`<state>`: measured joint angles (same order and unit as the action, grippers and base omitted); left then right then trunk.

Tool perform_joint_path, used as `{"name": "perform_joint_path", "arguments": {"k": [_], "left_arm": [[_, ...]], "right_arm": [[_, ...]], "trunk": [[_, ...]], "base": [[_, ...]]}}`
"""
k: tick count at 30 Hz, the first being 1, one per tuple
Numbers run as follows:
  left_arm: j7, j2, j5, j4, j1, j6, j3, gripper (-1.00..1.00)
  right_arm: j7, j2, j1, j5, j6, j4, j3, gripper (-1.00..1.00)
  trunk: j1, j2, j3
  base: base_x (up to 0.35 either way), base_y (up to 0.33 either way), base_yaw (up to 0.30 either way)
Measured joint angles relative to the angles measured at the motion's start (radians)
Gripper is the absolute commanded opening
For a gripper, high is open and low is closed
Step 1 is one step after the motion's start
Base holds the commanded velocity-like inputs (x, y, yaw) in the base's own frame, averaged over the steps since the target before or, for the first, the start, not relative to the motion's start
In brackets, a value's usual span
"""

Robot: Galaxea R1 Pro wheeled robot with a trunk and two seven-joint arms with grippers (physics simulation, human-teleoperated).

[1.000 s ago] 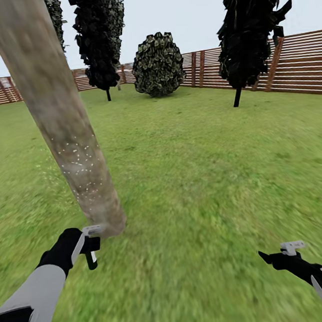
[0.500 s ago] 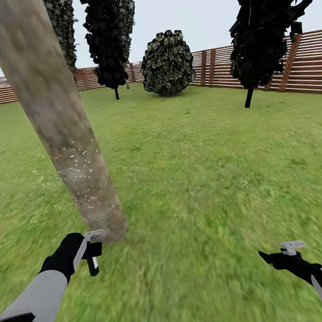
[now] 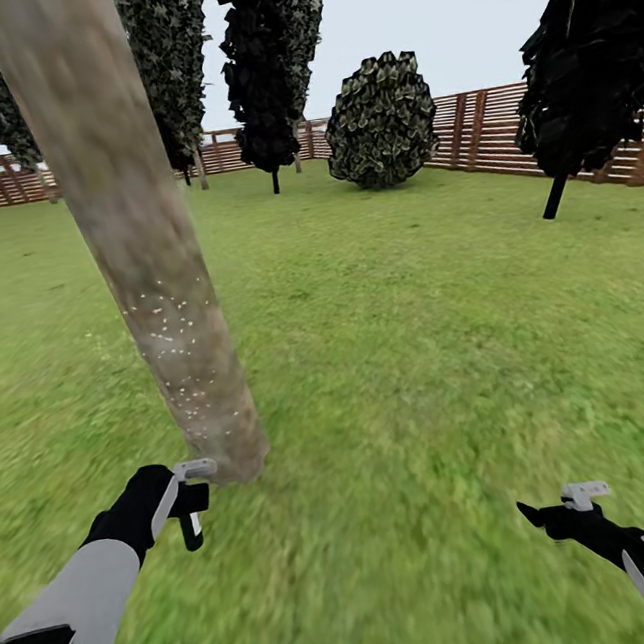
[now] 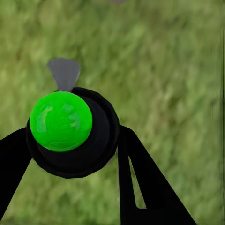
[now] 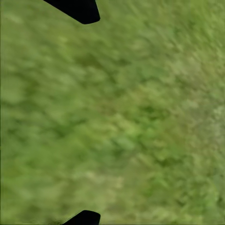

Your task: In the garden, pick up the pesticide atomizer on the floor and spray pesticide onto both trees until each tree trunk is fully covered.

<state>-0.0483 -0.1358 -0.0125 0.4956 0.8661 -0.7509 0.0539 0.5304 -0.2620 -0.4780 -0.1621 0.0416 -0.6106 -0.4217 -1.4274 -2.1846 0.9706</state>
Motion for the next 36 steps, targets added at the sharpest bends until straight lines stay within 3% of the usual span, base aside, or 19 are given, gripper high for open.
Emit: {"name": "perform_joint_path", "arguments": {"k": [18,36], "left_arm": [[0.0,0.006,-0.001,0.0,0.0,0.0,-0.002,-1.0],[0.0,0.008,0.001,0.0,0.0,0.0,-0.002,-1.0]], "right_arm": [[0.0,0.0,0.0,0.0,0.0,0.0,0.0,1.0],[0.0,-0.001,0.0,0.0,0.0,0.0,0.0,1.0]], "trunk": [[0.0,0.0,0.0],[0.0,0.0,0.0]], "base": [[0.132,-0.264,0.014],[0.099,-0.265,0.265]]}}
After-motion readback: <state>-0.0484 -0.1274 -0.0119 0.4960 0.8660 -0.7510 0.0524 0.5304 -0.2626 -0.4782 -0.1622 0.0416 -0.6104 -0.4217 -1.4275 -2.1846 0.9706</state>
